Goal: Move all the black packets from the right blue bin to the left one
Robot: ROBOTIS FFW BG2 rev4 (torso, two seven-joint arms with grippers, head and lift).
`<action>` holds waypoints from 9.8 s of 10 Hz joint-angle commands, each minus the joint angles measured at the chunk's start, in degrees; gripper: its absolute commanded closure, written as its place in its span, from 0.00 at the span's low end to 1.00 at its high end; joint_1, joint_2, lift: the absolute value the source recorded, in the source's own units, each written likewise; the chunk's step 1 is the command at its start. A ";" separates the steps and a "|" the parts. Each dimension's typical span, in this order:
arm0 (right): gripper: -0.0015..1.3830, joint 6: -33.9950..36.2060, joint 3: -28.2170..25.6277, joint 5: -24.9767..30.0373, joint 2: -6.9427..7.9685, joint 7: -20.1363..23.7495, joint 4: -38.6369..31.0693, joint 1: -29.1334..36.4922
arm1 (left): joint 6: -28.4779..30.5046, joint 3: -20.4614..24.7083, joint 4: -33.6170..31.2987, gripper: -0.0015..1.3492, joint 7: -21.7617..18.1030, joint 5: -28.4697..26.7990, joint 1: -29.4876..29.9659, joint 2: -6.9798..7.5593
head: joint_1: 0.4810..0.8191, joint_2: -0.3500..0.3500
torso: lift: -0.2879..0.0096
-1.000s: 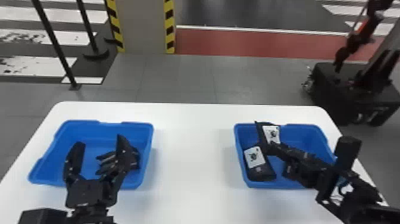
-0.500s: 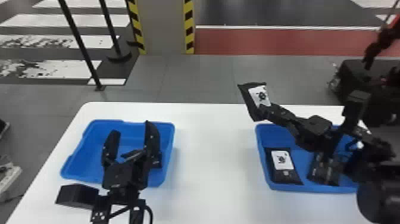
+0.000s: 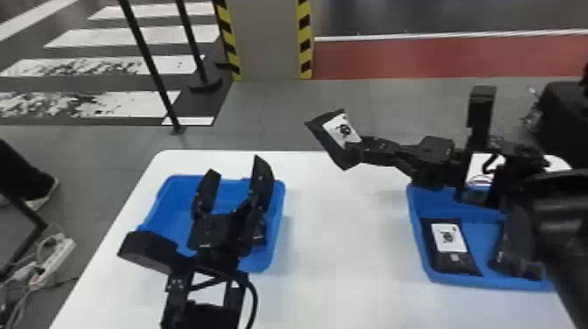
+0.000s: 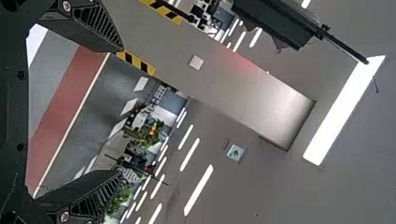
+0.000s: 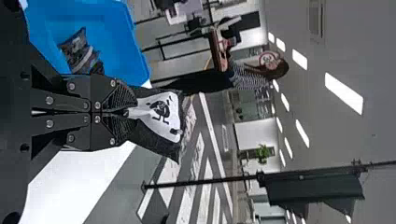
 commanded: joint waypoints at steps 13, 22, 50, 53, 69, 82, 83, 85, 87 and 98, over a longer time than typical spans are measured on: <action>0.90 5.75 14.90 -8.57 -0.41 1.96 2.47 -3.13 | 33.04 4.41 -13.04 0.90 -4.39 -0.92 0.76 -0.26 | 0.63 0.88 | 0.60; 0.00 -1.00 6.81 -9.10 0.38 1.35 5.84 -2.57 | 27.84 9.16 -12.34 0.90 -4.48 -5.75 0.76 -1.64 | 0.63 0.79 | 0.60; 0.26 21.50 -14.55 -4.79 1.44 -54.73 -31.99 35.12 | -5.63 4.77 6.08 0.07 0.18 -12.35 2.02 -0.88 | 0.63 0.44 | 0.60; 0.26 25.16 -14.46 -4.53 0.82 -54.82 -29.60 32.31 | -3.24 5.20 4.96 0.07 0.18 -12.87 2.44 -0.88 | 0.63 0.42 | 0.60; 0.87 33.17 -12.61 -5.14 2.58 -50.16 -37.19 32.31 | -4.37 5.91 4.96 0.07 0.00 -13.66 2.44 -0.97 | 0.63 0.51 | 0.60; 0.87 5.05 -1.98 0.31 -1.11 -3.58 -4.57 6.99 | 0.84 5.03 2.29 0.07 -2.55 -10.41 1.32 -1.64 | 0.63 0.64 | 0.60; 0.87 5.19 0.39 -0.75 -1.02 -3.05 -4.57 6.71 | 3.79 5.03 0.88 0.07 -3.86 -9.53 1.32 -1.64 | 0.63 0.69 | 0.60; 0.87 5.75 3.82 -2.07 -1.20 -1.73 -4.28 5.17 | 8.57 5.29 -1.65 0.07 -5.62 -8.04 1.32 -1.64 | 0.63 0.74 | 0.60; 0.87 7.44 6.72 -2.68 -1.46 0.82 -4.85 3.06 | 13.21 5.73 -2.49 0.07 -7.64 -6.02 0.90 -1.64 | 0.63 0.77 | 0.60; 0.87 8.85 10.94 -5.32 -2.08 1.43 -2.32 -0.18 | 25.16 5.12 -5.87 0.07 -13.88 0.75 -0.51 -1.49 | 0.63 0.78 | 0.60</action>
